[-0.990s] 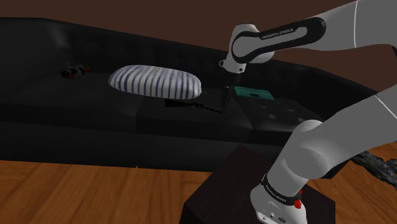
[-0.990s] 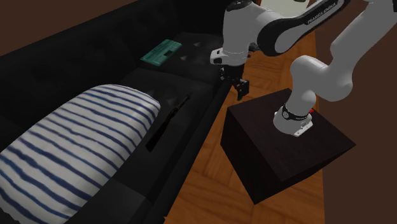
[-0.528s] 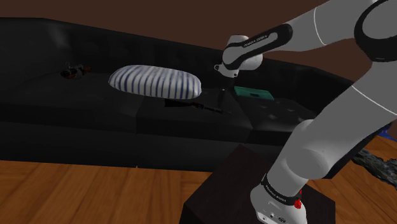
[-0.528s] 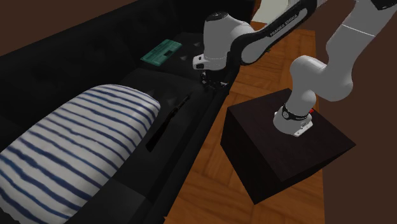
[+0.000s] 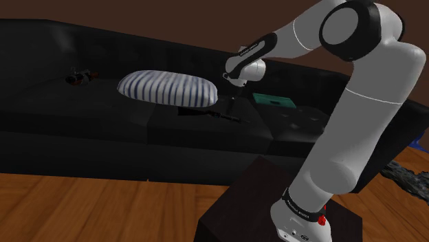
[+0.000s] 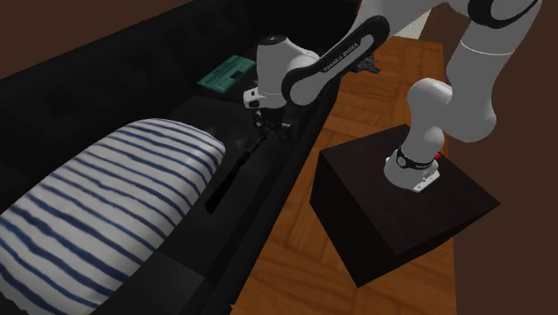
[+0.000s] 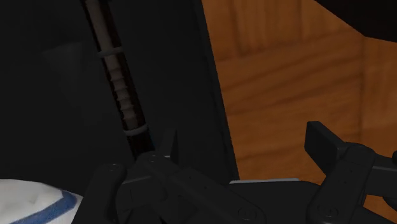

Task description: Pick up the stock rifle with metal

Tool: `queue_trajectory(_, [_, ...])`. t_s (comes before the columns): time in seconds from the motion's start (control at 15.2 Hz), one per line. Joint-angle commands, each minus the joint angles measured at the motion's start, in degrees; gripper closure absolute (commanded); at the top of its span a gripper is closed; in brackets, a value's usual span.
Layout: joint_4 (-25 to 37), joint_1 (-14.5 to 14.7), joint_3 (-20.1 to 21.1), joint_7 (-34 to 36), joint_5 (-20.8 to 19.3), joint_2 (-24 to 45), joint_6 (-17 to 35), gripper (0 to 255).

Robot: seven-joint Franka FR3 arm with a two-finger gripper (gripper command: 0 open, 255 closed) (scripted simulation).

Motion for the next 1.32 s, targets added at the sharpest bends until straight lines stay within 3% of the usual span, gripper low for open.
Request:
queue_trajectory(0.0, [3.68, -0.79, 0.27, -5.64, 3.91, 4.78, 1.17, 0])
queue_trajectory(0.46, [19.46, -6.54, 4.84, -20.11, 13.88, 20.31, 1.46, 0])
queue_trajectory(1.12, [19.02, -7.7, 6.49, -22.26, 16.48, 24.23, 5.51, 0])
queue_trajectory(1.19, [18.89, -7.66, 6.47, -22.24, 16.45, 24.11, 5.53, 255])
queue_trajectory(1.25, [18.87, -7.67, 6.46, -22.26, 16.44, 24.09, 5.53, 255])
